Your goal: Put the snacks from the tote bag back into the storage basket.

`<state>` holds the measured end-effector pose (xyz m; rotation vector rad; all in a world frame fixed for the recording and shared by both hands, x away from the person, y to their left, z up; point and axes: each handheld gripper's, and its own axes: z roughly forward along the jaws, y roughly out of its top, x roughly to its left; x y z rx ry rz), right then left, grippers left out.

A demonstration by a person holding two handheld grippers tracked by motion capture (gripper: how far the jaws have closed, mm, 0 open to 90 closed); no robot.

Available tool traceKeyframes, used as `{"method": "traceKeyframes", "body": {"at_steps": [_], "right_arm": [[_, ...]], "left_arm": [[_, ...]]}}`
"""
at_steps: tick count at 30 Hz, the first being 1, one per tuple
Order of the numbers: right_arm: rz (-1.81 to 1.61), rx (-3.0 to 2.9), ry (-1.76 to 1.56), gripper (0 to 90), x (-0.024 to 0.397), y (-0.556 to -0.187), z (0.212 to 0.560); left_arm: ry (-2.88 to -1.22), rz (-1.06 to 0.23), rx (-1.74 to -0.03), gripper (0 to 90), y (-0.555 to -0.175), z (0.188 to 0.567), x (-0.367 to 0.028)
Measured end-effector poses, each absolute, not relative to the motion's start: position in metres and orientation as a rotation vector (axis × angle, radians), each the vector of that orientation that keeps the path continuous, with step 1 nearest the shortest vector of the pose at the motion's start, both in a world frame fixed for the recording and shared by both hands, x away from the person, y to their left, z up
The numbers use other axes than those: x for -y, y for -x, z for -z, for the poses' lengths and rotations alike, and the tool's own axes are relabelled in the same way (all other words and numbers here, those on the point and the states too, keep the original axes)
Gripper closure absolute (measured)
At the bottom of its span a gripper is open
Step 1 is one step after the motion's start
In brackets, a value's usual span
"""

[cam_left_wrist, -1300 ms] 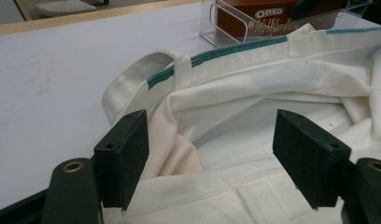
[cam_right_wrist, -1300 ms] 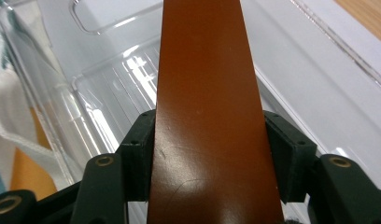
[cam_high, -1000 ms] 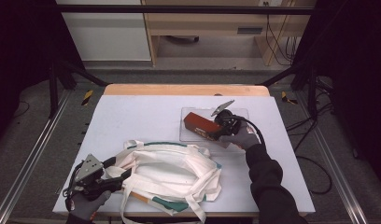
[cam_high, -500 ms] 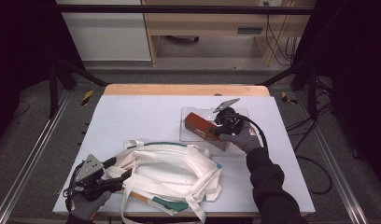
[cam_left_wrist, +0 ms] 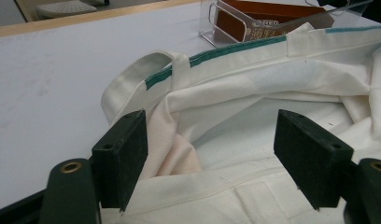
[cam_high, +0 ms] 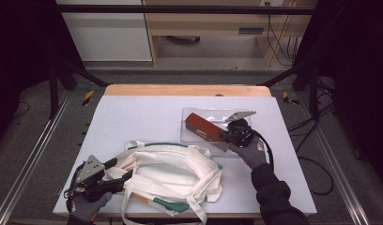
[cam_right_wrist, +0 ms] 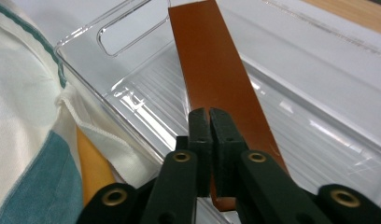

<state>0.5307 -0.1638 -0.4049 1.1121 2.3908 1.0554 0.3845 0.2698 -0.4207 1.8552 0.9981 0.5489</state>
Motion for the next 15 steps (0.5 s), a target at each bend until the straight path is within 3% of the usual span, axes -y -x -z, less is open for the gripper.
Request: {"method": "traceKeyframes", "body": {"at_steps": [15], "right_arm": [[-0.977,-2.442,-1.161,90.0,0.154,-0.537,0.416]], "left_arm": [[-1.860,-0.548,-0.996,26.0,-0.384,0.421,-0.270]]}}
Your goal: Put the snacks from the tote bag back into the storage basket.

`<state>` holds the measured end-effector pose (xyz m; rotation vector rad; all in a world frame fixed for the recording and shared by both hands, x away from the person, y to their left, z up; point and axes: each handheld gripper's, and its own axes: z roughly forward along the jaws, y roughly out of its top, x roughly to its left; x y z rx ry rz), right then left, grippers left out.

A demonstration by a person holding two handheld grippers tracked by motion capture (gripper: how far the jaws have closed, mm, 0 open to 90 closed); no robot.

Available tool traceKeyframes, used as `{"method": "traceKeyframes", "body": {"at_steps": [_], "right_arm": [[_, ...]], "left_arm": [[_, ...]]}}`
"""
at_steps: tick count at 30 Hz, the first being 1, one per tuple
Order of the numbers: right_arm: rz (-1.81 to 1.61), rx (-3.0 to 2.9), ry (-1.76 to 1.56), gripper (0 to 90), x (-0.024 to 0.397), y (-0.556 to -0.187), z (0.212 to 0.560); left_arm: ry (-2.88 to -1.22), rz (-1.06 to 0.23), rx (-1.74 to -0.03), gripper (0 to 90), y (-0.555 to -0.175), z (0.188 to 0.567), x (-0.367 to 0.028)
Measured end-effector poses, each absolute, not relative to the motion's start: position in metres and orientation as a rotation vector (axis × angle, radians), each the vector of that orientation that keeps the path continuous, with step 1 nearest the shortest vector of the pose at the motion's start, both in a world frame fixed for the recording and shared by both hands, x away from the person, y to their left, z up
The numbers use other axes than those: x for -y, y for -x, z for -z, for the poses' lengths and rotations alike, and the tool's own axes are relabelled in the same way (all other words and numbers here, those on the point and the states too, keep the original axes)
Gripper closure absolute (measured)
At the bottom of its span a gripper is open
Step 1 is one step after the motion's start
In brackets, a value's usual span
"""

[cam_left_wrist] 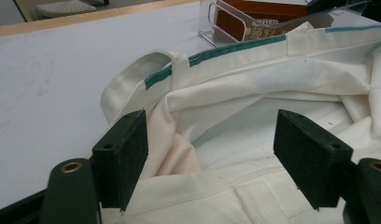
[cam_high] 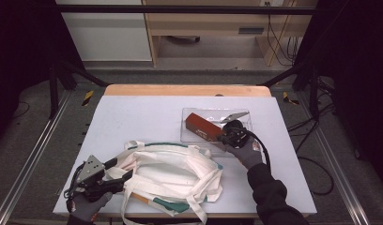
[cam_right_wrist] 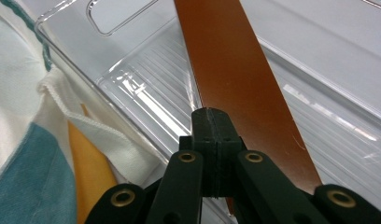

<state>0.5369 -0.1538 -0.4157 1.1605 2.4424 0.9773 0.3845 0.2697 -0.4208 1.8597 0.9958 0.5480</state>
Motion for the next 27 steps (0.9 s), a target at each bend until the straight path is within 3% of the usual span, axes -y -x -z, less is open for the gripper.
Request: {"method": "traceKeyframes", "body": {"at_steps": [27], "right_arm": [[-0.870,-2.308,-1.282,90.0,0.168,-0.555,0.421]], "left_arm": [[-1.861,-0.546,-0.996,26.0,-0.385,0.421,-0.270]]}}
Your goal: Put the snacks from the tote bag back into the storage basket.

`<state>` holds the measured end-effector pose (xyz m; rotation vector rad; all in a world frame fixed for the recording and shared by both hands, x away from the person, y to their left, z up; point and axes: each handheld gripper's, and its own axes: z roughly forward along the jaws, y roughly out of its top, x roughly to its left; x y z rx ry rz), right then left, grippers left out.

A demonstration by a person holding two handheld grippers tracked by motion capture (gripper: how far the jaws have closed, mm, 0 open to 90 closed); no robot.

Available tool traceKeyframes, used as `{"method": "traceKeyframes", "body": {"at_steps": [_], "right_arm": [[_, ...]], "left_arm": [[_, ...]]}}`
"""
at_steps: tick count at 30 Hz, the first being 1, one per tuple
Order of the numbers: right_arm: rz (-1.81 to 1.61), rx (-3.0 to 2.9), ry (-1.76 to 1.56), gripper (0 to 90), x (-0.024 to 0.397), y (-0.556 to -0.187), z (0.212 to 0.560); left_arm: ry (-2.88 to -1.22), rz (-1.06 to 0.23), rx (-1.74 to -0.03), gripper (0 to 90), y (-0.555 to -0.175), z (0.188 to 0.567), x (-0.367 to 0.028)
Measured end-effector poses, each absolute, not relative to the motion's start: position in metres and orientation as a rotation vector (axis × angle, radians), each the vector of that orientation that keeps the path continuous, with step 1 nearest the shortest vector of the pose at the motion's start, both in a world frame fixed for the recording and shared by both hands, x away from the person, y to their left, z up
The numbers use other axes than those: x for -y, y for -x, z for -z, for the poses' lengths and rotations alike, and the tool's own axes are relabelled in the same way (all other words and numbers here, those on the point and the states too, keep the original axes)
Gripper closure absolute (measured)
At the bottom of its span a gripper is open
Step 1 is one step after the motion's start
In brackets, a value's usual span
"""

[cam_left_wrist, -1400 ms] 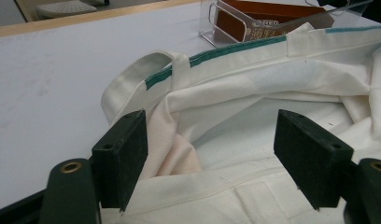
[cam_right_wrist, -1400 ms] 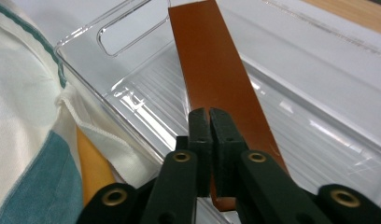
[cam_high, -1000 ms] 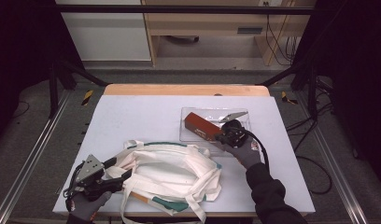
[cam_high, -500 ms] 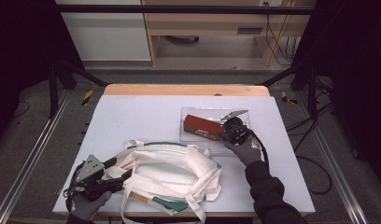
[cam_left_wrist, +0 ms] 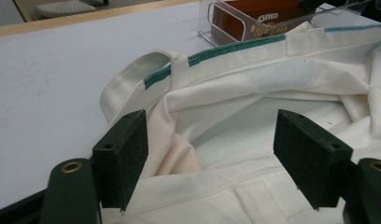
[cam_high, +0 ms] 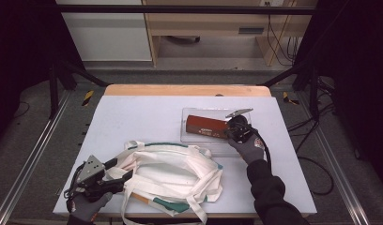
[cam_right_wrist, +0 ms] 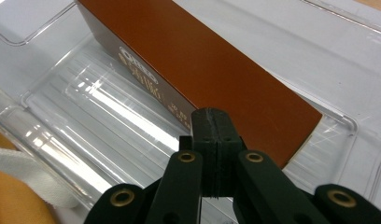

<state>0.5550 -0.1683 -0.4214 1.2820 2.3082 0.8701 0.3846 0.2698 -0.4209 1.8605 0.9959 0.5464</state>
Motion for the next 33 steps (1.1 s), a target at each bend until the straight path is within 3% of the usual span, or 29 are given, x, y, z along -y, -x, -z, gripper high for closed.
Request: {"method": "traceKeyframes", "body": {"at_steps": [25,33], "right_arm": [[-0.847,-2.253,-1.343,89.9,0.1735,-0.5641,0.4249],[-0.884,-2.234,-1.320,84.5,0.1739,-0.5570,0.4182]], "left_arm": [[-1.865,-0.543,-0.992,26.0,-0.3846,0.4212,-0.2690],[-1.863,-0.542,-0.993,25.9,-0.3845,0.4211,-0.2690]]}}
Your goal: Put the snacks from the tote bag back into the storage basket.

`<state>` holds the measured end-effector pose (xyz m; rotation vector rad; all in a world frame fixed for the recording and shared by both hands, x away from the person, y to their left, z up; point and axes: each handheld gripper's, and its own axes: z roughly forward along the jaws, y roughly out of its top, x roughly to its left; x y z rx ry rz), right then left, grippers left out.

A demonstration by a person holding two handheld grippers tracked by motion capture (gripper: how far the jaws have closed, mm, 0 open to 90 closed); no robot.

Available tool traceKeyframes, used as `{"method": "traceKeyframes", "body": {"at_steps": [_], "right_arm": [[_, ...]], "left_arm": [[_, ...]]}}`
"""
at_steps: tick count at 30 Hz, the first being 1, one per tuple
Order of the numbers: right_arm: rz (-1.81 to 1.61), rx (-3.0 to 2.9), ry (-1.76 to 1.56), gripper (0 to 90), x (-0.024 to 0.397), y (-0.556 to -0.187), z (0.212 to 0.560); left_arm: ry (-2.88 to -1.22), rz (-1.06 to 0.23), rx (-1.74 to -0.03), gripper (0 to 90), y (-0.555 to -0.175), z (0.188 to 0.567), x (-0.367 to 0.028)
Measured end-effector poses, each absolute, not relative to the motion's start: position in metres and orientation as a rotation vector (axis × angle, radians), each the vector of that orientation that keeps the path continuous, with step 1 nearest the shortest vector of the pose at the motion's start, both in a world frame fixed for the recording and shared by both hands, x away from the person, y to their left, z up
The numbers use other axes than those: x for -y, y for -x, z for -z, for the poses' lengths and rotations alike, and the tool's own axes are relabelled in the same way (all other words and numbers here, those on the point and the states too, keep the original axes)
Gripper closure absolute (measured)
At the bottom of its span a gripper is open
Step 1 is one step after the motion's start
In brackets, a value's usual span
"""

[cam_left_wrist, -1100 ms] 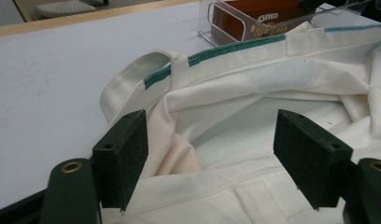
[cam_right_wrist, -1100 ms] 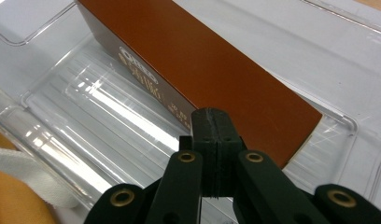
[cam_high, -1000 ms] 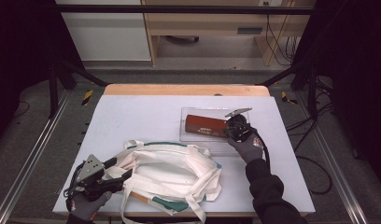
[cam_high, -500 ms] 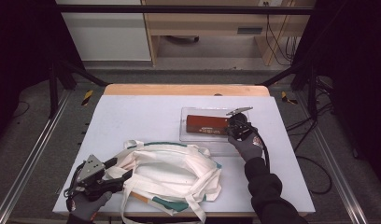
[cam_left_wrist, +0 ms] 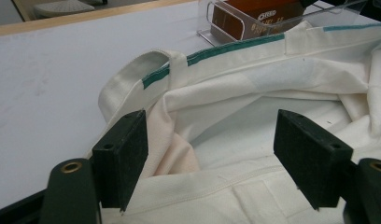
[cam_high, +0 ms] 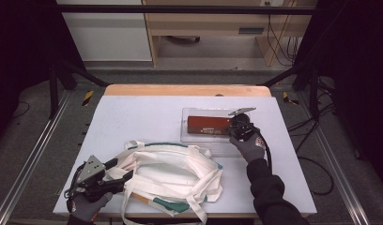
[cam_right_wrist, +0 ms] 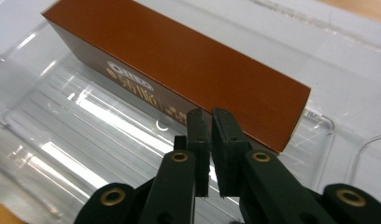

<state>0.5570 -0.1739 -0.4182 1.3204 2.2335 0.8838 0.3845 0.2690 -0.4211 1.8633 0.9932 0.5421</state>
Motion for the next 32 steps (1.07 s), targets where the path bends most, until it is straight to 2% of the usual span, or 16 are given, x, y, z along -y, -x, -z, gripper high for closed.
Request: {"method": "traceKeyframes", "body": {"at_steps": [9,16,22,32], "right_arm": [[-1.066,-2.125,-1.219,56.1,0.181,-0.524,0.388],[-1.202,-2.031,-1.191,35.5,0.197,-0.492,0.383],[-1.261,-1.964,-1.166,27.7,0.208,-0.466,0.387],[-1.284,-1.907,-1.253,24.7,0.239,-0.433,0.409]], "left_arm": [[-1.850,-0.542,-0.993,25.4,-0.383,0.419,-0.270],[-1.841,-0.542,-0.995,25.0,-0.383,0.418,-0.271],[-1.846,-0.542,-1.000,24.8,-0.384,0.419,-0.272],[-1.841,-0.541,-1.006,24.9,-0.384,0.420,-0.273]]}}
